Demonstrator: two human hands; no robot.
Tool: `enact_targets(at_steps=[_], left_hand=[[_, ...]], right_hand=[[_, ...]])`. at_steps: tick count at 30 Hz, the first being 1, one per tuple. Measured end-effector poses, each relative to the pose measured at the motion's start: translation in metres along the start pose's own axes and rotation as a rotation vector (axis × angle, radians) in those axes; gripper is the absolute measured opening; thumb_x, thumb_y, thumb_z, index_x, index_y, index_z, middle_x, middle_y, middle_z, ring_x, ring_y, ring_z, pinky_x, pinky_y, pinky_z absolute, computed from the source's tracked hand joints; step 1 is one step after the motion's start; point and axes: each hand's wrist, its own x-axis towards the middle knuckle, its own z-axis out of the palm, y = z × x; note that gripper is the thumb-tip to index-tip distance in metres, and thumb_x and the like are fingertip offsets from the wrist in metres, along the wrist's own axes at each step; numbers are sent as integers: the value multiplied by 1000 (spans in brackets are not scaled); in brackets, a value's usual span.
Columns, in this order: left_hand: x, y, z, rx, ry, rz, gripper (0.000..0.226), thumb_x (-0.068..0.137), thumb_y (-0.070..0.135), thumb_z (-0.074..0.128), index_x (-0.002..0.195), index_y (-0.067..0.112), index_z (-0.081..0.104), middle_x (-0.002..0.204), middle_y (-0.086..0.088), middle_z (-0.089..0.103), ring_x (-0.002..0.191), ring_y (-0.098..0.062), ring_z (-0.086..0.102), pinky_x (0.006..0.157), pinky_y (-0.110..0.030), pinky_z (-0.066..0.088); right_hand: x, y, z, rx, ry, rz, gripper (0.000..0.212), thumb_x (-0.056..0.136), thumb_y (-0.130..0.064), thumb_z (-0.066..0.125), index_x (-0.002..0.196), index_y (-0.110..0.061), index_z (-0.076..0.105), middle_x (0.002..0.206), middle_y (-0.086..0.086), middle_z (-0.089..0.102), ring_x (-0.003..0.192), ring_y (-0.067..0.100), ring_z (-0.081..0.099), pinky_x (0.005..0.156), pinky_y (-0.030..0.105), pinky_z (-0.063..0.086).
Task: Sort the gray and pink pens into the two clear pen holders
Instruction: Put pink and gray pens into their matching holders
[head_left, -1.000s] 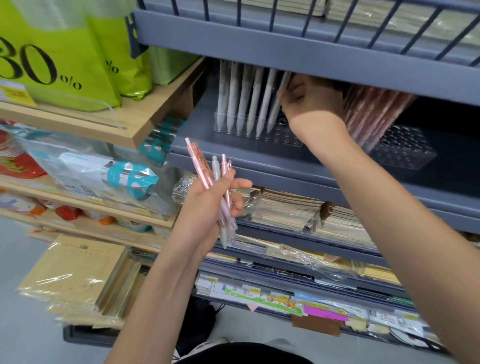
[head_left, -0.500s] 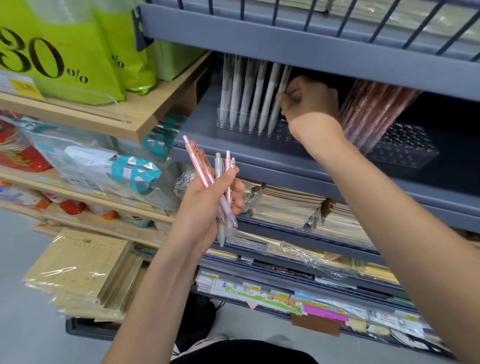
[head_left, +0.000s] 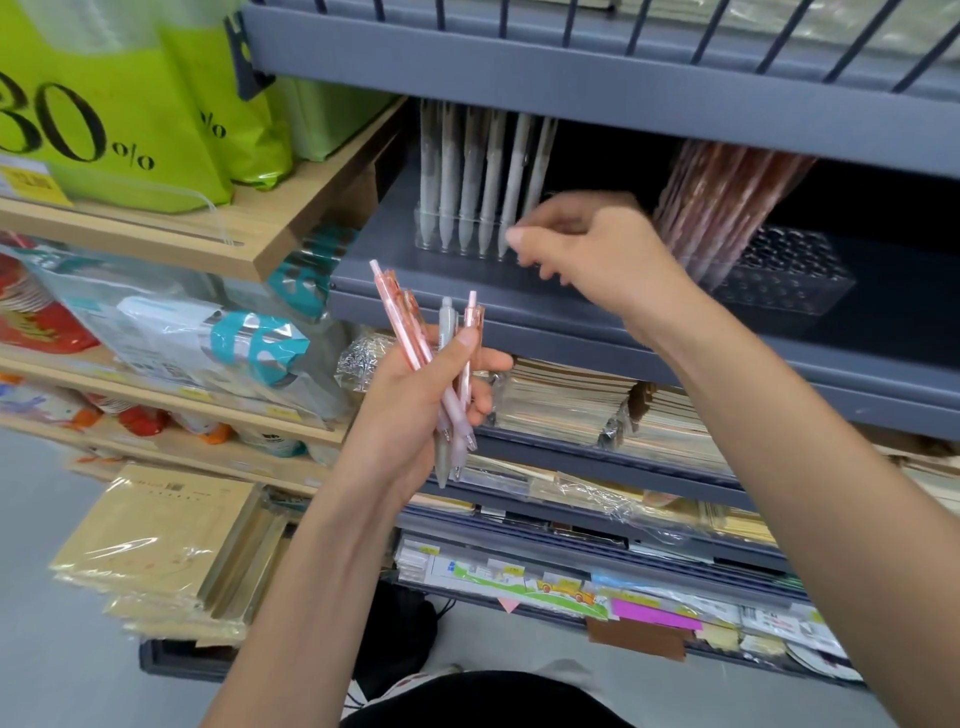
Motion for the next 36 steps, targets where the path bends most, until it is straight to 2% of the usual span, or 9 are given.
enact_targets(at_steps=[4,9,13,17,20,22,27,32,36], left_hand=[[1,-1,8,-10,-54,10,19,98,23,59,108,6,58,87,-11,75,50,-13,56,46,-22,46],[3,-6,18,-22,-79,-3,18,101,24,55,107,9,62,100,-17,76,56,-19,65,49,-24,52],[6,-7,22,13,-83,-57,28,103,25,49,115,0,54,99,-15,76,52,-18,63,45,-24,49],[9,-15,32,84,-129,-66,30,104,23,50,112,-6,54,63,3,66,41,-9,42,39,-20,36],[12,-17,47,54,-122,-52,20,103,20,52,103,1,57,76,-1,68,42,-10,40,38,-21,33],[14,-18,57,47,-127,-39,18,103,21,51,102,6,60,84,-5,72,41,-11,42,38,-21,33],[22,-23,71,24,-170,-14,23,102,33,53,111,17,66,88,-10,73,44,-13,48,41,-23,39],[30,-28,80,46,-189,-35,31,101,42,50,119,19,60,91,-11,74,40,-14,43,41,-23,36],[34,-31,86,69,-166,-83,39,100,42,54,115,6,49,70,-2,69,37,-11,34,37,-20,29]], right_hand=[[-18,0,-4,37,-346,-6,19,80,-42,76,84,-24,79,80,-15,74,66,-10,60,55,5,42],[-24,8,-9,136,-343,18,10,81,-30,79,82,-20,78,76,-9,73,68,-2,61,58,10,44],[-28,15,-23,298,-89,70,9,89,-22,71,84,-14,71,73,0,72,64,11,63,58,23,50],[-40,19,-31,491,87,84,10,91,-14,69,95,-5,66,75,9,72,61,16,65,57,24,53],[-54,27,-32,450,7,104,15,89,-12,70,103,-4,67,81,14,74,67,19,68,62,25,55],[-63,34,-39,438,60,92,12,90,-12,69,101,-7,68,80,12,74,69,21,70,64,26,56],[-74,51,-80,518,480,-16,2,91,-14,63,92,-12,63,73,7,72,67,26,71,62,28,56],[-74,73,-120,389,891,-77,7,92,-10,58,94,-17,57,70,-10,71,63,21,69,65,36,58],[-63,87,-133,308,941,-145,5,94,-20,60,95,-20,55,74,-9,71,72,24,71,75,43,59]])
